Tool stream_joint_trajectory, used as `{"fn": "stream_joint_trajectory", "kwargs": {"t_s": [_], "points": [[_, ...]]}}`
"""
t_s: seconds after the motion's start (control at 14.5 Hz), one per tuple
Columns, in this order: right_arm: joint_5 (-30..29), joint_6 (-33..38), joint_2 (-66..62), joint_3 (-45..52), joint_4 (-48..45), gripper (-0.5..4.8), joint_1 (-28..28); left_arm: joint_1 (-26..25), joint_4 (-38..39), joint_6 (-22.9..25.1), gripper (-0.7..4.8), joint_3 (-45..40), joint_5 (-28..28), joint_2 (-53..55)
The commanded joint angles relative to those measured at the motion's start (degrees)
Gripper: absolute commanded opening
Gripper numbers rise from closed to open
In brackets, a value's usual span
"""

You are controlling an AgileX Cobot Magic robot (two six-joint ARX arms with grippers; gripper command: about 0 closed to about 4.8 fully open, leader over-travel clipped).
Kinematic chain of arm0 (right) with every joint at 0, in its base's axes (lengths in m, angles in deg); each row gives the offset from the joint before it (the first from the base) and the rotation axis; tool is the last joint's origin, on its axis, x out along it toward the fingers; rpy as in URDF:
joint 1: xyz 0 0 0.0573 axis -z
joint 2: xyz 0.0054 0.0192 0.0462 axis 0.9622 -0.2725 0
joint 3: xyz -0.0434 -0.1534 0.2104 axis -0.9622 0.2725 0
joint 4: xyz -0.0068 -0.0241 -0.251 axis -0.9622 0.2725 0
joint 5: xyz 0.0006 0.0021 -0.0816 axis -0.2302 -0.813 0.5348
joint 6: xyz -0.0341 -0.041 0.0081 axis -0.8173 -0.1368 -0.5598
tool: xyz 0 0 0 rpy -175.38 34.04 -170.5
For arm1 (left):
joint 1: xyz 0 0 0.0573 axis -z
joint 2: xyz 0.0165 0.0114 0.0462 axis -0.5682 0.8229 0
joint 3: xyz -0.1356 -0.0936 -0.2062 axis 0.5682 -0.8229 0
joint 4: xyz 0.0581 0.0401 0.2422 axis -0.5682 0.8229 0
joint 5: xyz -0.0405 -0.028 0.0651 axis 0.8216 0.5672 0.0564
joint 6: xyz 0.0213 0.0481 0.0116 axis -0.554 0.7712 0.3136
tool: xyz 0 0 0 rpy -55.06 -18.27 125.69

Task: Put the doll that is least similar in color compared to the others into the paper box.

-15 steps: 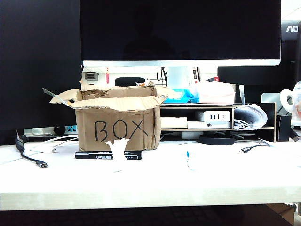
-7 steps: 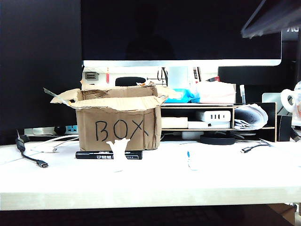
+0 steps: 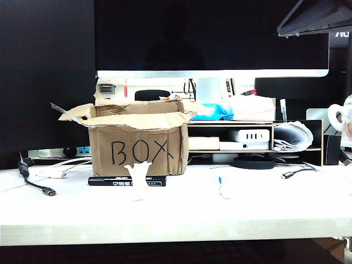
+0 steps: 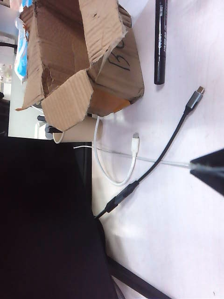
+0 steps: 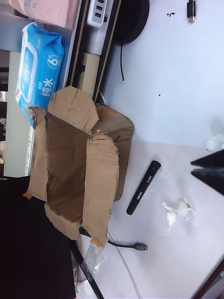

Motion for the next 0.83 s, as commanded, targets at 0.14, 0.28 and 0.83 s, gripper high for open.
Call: {"fn": "stream_joint_trajectory", "kwargs": {"t_s": [0.14,0.28,0.83], "points": [[-0.8,0.1,0.2,-0.3,-1.0,-0.05,0.0,0.0,-0.7,0.1,-0.05,0.1,0.2,0.0],[-0.8,0.1,0.2,-0.3,-1.0,-0.05,0.0,0.0,-0.7,0.1,-0.05,0.1,0.2,0.0],[-17.9,-6.1,8.9,-0.1,4.4,-0.05,16.6,0.0,-0.7,0.1,-0.05,0.1,0.9,0.0]]}}
